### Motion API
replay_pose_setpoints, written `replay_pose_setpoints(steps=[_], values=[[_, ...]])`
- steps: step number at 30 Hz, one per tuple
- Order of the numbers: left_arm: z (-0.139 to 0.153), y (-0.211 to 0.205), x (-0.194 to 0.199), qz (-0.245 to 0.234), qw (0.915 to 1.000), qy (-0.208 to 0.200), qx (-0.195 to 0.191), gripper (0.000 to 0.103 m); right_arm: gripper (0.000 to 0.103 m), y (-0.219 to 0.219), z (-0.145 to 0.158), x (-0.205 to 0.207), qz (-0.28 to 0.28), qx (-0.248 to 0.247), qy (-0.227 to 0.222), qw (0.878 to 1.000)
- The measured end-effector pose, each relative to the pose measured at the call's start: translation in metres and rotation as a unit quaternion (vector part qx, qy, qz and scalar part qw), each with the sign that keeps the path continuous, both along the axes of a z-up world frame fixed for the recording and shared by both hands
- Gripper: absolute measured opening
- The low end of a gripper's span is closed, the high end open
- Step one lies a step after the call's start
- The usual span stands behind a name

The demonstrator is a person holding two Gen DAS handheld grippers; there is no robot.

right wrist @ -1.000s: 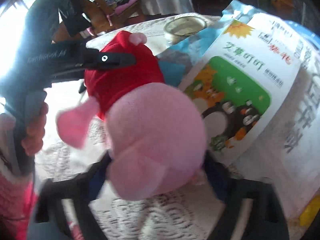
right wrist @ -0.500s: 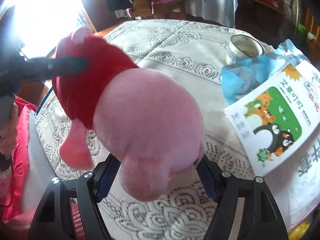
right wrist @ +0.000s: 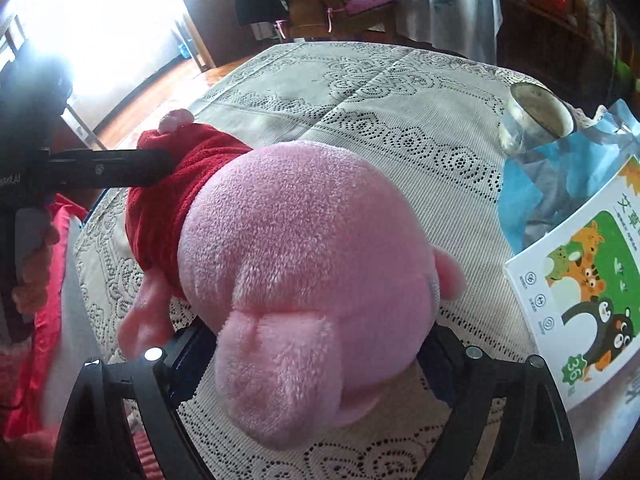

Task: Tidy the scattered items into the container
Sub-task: 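Grasp the pig plush with the right gripper while the left gripper holds it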

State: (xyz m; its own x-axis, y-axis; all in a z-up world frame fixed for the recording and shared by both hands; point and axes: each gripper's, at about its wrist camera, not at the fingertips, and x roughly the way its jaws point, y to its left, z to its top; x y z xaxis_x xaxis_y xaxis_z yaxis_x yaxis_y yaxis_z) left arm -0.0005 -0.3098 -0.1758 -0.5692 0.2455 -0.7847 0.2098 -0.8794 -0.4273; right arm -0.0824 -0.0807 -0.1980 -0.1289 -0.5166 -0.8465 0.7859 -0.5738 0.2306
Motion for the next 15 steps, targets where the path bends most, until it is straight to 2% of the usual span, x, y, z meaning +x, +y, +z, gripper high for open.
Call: replay_pose_setpoints(steps=[2,4,7,9,13,15], values=[[0.005,-0.006,0.002,0.003,1.0,0.008,-0.002,0.082,0.089,0.004,0.0,0.0,-0.004,0.001,-0.003,1.0],[0.017,-0.006,0.007,-0.004,0.9992,0.023,-0.034,0.083,0.089,0.007,0.0,-0.004,-0.012,0.001,-0.009,1.0],[0.018,0.012,0.014,-0.047,0.992,0.026,-0.114,0.092,0.089,0.014,0.001,-0.008,-0.018,-0.011,-0.018,1.0],[0.011,0.026,0.015,-0.076,0.9851,0.026,-0.152,0.092,0.089,0.019,0.005,-0.011,-0.021,-0.02,-0.021,0.999],[-0.005,0.045,0.002,-0.108,0.9795,0.017,-0.169,0.092,0.09,0.018,0.008,-0.016,-0.026,-0.03,-0.026,0.999],[-0.013,0.05,-0.007,-0.118,0.9779,0.021,-0.171,0.094,0.096,0.012,0.004,-0.019,-0.025,-0.019,-0.023,0.999]])
